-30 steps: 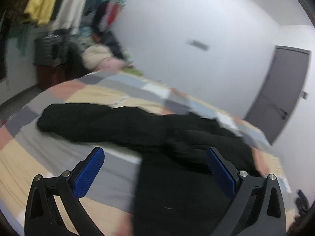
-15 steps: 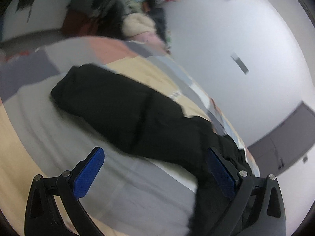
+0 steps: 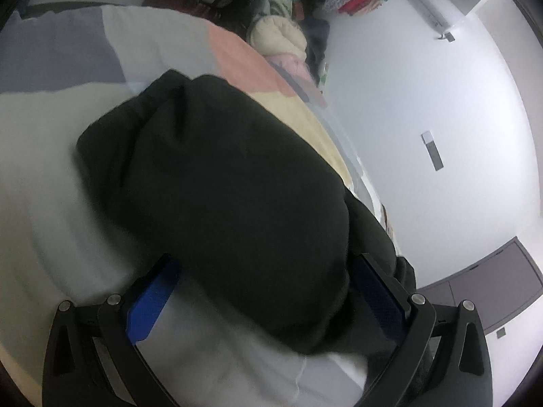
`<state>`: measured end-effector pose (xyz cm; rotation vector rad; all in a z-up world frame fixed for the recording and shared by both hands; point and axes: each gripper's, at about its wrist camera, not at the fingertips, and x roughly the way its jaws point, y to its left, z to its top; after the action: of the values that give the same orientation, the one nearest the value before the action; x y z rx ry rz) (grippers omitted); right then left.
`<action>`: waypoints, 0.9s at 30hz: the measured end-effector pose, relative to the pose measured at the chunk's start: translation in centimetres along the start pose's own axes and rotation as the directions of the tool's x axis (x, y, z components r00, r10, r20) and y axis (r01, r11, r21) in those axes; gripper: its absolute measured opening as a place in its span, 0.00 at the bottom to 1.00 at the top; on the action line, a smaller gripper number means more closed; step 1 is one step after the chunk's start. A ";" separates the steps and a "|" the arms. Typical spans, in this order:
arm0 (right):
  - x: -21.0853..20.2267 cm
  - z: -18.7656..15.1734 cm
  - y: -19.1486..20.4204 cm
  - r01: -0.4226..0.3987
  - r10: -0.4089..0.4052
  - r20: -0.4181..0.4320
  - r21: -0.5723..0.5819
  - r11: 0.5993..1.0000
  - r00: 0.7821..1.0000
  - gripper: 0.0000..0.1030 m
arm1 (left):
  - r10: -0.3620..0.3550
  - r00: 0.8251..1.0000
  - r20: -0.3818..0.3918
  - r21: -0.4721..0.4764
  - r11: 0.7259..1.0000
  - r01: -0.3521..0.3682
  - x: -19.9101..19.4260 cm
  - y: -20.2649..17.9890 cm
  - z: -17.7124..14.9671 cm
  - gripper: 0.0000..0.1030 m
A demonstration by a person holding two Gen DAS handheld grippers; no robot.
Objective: Fold large clothes
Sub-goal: 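Grasp the other sleeve cuff with the left tool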
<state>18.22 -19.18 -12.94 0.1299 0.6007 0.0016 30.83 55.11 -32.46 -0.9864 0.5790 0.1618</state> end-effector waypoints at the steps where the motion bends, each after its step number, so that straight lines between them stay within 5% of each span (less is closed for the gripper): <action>1: 0.1 0.0 -0.1 0.002 -0.002 -0.003 0.009 1.000 1.000 1.00 | 0.008 1.000 0.014 0.004 1.000 -0.008 0.2 0.0 0.3 0.98; 8: 1.1 -0.1 -0.5 0.026 -0.026 -0.023 0.020 0.999 0.999 1.00 | 0.039 0.997 0.063 -0.032 0.999 -0.037 1.4 0.6 2.5 0.84; 10: 1.1 -0.1 -0.5 0.021 -0.021 -0.030 0.020 1.000 0.999 1.00 | 0.061 0.995 0.082 -0.063 0.996 -0.056 1.3 0.7 2.5 0.56; 16: 1.0 -0.4 0.2 -0.008 0.008 -0.032 -0.005 1.000 0.999 1.00 | 0.098 0.989 0.107 -0.042 0.995 -0.094 0.1 -0.5 2.4 0.15; 27: -1.1 -0.1 0.5 -0.052 0.052 -0.001 -0.034 0.998 0.999 1.00 | 0.129 0.972 0.198 0.115 0.981 -0.154 -6.5 -8.4 3.7 0.04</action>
<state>17.26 -18.72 -12.33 0.1122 0.5969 0.0624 30.01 54.35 -21.24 -0.7928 0.4788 0.3379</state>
